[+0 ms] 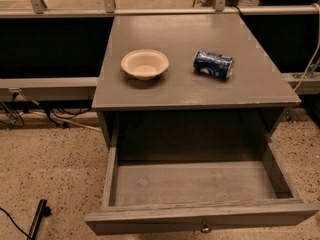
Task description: Close top drawer
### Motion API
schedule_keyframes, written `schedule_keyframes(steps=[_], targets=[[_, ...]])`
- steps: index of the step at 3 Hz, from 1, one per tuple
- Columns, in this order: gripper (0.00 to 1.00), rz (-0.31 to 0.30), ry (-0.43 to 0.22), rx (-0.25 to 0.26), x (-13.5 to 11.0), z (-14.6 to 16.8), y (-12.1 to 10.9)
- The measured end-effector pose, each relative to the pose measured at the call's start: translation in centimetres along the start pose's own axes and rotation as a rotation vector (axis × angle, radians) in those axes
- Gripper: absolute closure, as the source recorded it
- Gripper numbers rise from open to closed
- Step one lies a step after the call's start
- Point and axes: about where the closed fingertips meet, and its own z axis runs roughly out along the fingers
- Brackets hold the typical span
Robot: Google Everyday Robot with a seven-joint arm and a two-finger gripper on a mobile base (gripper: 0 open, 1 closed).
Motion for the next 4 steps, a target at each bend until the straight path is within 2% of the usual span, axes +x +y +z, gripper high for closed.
schedule_keyframes(steps=[1,2,3,4], targets=[[1.00,0.024,-0.146,-0.036,-1.5,4.0,4.4],[1.00,0.020,-0.250,-0.020,-3.6,7.1,7.2],[1.00,-0.024,-0.300,0.011,-6.7,10.0,7.1],[1.00,-0.037,-0.318,0.032,-8.3,13.3,5.1]])
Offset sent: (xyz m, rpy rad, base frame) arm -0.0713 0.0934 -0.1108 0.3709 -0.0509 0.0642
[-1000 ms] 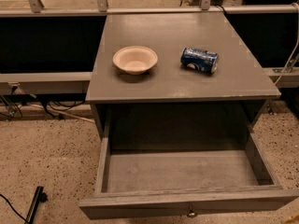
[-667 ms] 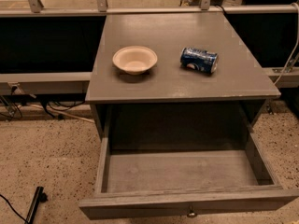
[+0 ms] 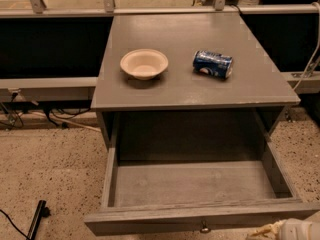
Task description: Close top drawer
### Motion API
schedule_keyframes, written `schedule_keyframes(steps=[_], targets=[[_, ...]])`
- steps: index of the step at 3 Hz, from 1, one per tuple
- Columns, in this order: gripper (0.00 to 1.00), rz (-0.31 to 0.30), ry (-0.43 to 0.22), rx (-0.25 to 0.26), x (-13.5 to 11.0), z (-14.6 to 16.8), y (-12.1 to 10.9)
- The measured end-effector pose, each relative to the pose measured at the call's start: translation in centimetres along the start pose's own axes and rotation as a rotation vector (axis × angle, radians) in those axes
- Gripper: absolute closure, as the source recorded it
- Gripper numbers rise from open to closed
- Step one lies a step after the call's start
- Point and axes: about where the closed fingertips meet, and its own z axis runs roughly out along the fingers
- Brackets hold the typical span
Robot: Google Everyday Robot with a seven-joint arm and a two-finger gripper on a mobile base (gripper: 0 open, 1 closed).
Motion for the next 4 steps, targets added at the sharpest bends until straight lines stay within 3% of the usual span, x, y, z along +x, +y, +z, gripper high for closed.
schedule_keyframes(steps=[1,2,3,4], targets=[[1.00,0.002,0.005,0.009,0.1,3.3,-2.9],[1.00,-0.005,0.005,0.013,-0.1,4.4,-4.3],[1.00,-0.031,0.010,0.020,-0.5,5.6,-7.3],[1.00,-0.039,0.011,0.022,-0.6,6.0,-8.1]])
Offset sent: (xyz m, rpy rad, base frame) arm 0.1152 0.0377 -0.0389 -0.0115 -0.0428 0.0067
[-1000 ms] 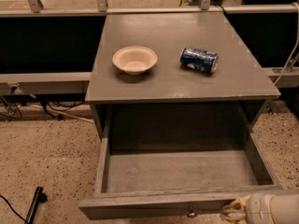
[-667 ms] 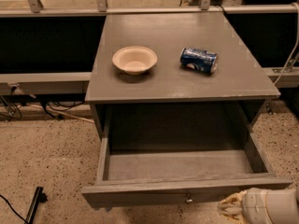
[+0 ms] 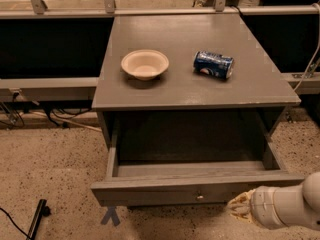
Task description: Close top drawer
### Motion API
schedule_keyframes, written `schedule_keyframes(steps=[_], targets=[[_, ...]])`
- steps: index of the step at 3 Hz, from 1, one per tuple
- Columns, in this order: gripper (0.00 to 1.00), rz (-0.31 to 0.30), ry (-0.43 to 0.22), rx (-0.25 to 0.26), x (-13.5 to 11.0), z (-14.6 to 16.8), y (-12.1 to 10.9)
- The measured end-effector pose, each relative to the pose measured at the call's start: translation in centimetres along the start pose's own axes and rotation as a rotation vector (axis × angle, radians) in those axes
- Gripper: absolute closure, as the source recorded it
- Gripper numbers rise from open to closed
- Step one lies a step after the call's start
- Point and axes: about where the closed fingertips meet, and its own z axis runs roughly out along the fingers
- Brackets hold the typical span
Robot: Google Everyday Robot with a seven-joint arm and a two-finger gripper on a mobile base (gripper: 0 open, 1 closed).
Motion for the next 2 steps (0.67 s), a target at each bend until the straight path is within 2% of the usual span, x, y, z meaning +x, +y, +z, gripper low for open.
schedule_keyframes(steps=[1,2], targets=[[1.00,-0.036,-0.018,0.009,-1.28,1.43,-4.71],[1.00,-0.036,-0.018,0.009,-1.31,1.34,-4.43]])
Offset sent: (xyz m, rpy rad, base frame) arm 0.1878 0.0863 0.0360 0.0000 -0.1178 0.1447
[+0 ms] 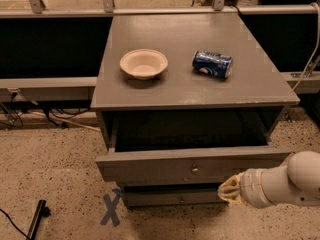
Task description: Close top drawer
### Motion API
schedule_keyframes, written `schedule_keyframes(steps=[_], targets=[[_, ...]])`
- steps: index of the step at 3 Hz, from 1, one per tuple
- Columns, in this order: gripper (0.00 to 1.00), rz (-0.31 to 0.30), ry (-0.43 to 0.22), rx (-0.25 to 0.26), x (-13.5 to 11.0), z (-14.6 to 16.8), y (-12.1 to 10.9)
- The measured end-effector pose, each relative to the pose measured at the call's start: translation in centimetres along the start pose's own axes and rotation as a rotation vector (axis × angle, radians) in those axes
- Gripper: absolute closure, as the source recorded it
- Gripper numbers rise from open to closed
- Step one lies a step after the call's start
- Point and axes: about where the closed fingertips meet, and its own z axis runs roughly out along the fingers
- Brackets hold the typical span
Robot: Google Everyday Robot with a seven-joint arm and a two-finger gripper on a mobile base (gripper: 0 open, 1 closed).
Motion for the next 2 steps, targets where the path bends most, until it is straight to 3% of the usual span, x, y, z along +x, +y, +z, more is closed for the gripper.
schedule_keyframes(steps=[1,2], targets=[[1.00,-0.042,-0.013,0.001,-1.7,1.6,-4.2],[1.00,-0.072,-0.025,0.006,-3.2,2.2,-5.5]])
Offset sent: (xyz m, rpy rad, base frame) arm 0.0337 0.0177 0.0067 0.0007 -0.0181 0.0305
